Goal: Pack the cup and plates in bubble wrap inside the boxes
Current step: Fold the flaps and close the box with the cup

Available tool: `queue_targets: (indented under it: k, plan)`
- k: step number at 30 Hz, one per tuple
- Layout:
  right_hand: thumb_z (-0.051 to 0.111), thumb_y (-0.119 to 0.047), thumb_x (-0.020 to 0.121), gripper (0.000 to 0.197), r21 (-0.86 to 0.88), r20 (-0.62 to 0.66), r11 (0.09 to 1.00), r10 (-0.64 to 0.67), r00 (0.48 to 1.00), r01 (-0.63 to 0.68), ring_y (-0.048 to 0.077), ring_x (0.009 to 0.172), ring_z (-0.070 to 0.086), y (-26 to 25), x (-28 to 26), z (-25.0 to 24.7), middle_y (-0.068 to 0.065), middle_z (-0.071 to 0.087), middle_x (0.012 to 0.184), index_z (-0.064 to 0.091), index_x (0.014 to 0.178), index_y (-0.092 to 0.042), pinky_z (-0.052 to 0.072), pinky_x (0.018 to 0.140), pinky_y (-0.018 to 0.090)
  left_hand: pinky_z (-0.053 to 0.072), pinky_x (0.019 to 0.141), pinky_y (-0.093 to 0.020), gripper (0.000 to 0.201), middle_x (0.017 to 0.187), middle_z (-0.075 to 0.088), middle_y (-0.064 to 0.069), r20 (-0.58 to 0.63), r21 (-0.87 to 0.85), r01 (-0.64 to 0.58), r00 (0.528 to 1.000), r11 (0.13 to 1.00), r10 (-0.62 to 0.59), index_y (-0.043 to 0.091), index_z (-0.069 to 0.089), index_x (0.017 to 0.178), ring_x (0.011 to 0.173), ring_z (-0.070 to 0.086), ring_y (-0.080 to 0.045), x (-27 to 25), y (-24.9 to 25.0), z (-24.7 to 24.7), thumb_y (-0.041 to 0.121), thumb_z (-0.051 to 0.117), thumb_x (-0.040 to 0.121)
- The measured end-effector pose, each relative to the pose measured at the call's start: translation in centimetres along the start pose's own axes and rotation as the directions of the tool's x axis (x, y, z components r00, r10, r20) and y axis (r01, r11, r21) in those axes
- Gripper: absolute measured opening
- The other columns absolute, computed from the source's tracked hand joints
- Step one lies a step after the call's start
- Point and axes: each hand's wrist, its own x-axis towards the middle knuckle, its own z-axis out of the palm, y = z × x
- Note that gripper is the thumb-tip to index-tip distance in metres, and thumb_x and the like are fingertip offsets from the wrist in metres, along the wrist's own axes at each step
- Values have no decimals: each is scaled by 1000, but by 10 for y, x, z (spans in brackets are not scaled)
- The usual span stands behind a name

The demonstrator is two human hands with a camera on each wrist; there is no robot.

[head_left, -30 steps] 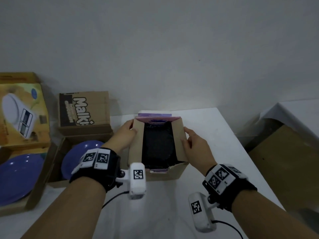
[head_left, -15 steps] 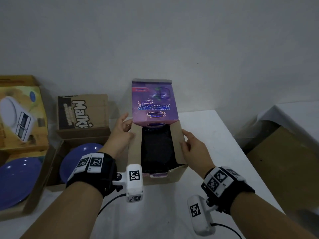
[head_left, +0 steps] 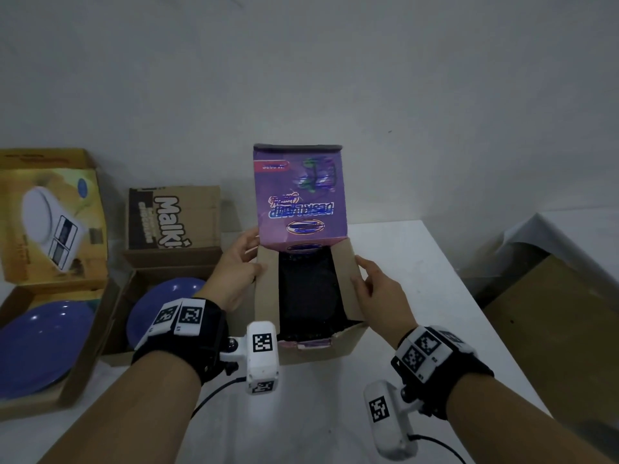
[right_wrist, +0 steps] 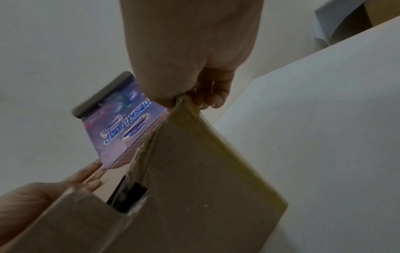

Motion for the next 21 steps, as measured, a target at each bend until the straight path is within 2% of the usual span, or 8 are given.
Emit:
queue_targets:
  k: [2, 4, 7, 10, 13, 17, 19, 21]
  plan:
    - [43, -28, 98, 40, 11, -1, 1000, 8, 1000, -8, 3, 57, 48, -1, -1, -1, -7, 51, 61, 42, 138, -24, 34, 52, 13, 47, 92, -42, 72, 125, 59, 1, -19, -3, -25, 1000, 1000, 25, 31, 52, 124, 127, 47, -20, -2, 0, 2, -25, 41, 79]
    - [46, -29, 98, 36, 56, 0, 998, 21, 1000, -21, 3, 59, 49, -1, -3, -4, -7, 52, 64, 47, 133, -26, 38, 53, 15, 49, 95, -46, 68, 130, 56, 2, -21, 8, -23, 1000, 1000, 23, 35, 54, 123, 129, 46, -19, -5, -3, 1, -19, 46, 82]
    - [47, -36, 96, 20, 253, 5, 961, 116, 993, -114, 11, 59, 51, -1, -3, -11, 0, 55, 71, 57, 107, -23, 41, 56, 25, 48, 91, -43, 45, 134, 53, 5, -54, -66, 19, 998, 998, -22, 42, 62, 113, 127, 47, -19, -16, -4, -2, 4, 48, 94]
    - [31, -48, 99, 49, 522, 94, 823, 207, 974, -225, 16, 51, 44, -6, -8, -23, 4, 50, 67, 55, 79, -10, 37, 52, 27, 46, 83, -35, 27, 134, 53, 9, -30, -92, 86, 996, 992, -89, 36, 62, 117, 125, 48, -14, -29, 0, -6, 38, 43, 97]
    - [34, -63, 91, 59, 630, 224, 729, 160, 961, -268, 16, 59, 45, -11, -16, -32, -1, 53, 63, 58, 68, -13, 37, 57, 26, 46, 87, -35, 42, 129, 58, 12, 39, -54, 97, 995, 994, -95, 30, 60, 119, 123, 51, -10, -38, 4, -6, 55, 52, 87]
    - [65, -63, 60, 56, 558, 297, 809, 17, 955, -187, 16, 71, 47, -3, -21, -30, 4, 53, 81, 64, 80, -11, 37, 60, 23, 48, 94, -34, 59, 129, 53, 3, -30, 51, 69, 997, 996, -67, 20, 49, 121, 116, 53, -11, -47, 5, 1, 36, 76, 72]
    - [70, -60, 51, 52, 493, 285, 854, 23, 958, -167, 15, 73, 52, -1, -23, -31, 5, 56, 90, 67, 80, -16, 39, 62, 21, 44, 102, -38, 81, 133, 49, 4, 1, 105, 51, 999, 993, -52, 23, 45, 122, 122, 48, -12, -49, 2, 0, 45, 85, 55]
    - [75, -57, 53, 51, 438, 232, 886, 54, 971, -153, 13, 73, 54, 1, -25, -29, 3, 58, 92, 67, 78, -13, 41, 63, 20, 41, 106, -39, 89, 135, 46, 5, 17, 126, 37, 999, 991, -40, 27, 43, 122, 126, 44, -12, -53, 1, 0, 53, 80, 45]
